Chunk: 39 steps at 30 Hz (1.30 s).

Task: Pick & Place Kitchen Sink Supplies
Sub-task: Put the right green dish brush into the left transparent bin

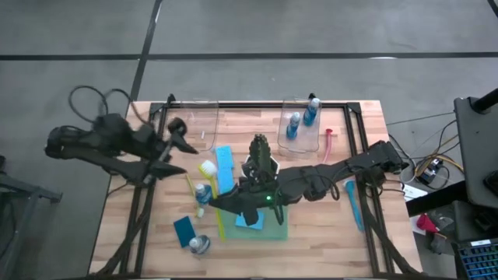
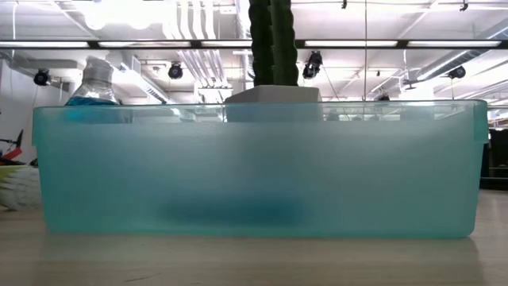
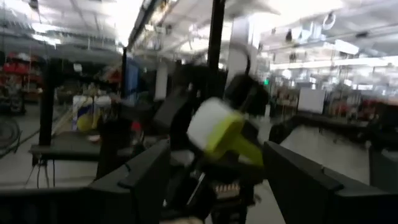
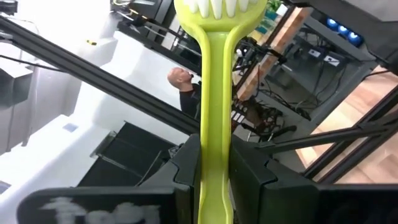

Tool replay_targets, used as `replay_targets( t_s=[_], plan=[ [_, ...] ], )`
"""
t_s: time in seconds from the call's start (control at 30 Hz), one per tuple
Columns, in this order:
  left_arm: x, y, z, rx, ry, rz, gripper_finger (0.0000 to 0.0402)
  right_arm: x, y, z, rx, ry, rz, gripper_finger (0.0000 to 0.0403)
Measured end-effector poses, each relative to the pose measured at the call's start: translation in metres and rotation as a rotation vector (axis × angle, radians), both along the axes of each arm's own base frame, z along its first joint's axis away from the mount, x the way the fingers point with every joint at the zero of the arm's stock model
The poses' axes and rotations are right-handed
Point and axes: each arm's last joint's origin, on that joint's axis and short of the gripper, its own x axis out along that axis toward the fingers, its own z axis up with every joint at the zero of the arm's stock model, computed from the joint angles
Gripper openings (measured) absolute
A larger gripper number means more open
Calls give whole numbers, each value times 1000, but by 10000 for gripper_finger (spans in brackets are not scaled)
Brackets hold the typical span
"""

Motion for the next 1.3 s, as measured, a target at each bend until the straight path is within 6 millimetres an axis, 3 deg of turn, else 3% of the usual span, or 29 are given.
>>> replay_targets(
  t_s=[0.13, 0.93, 1.3],
  plan=[
    [8, -2, -4, 29, 26, -9, 249, 1, -2, 0, 7, 3, -6, 54],
    [1, 1, 4, 44, -44, 76, 176, 5, -15, -2, 55, 21, -27, 54],
    [1, 2, 4, 58, -53, 104, 104, 6, -17, -2, 60, 22, -29, 54]
  ],
)
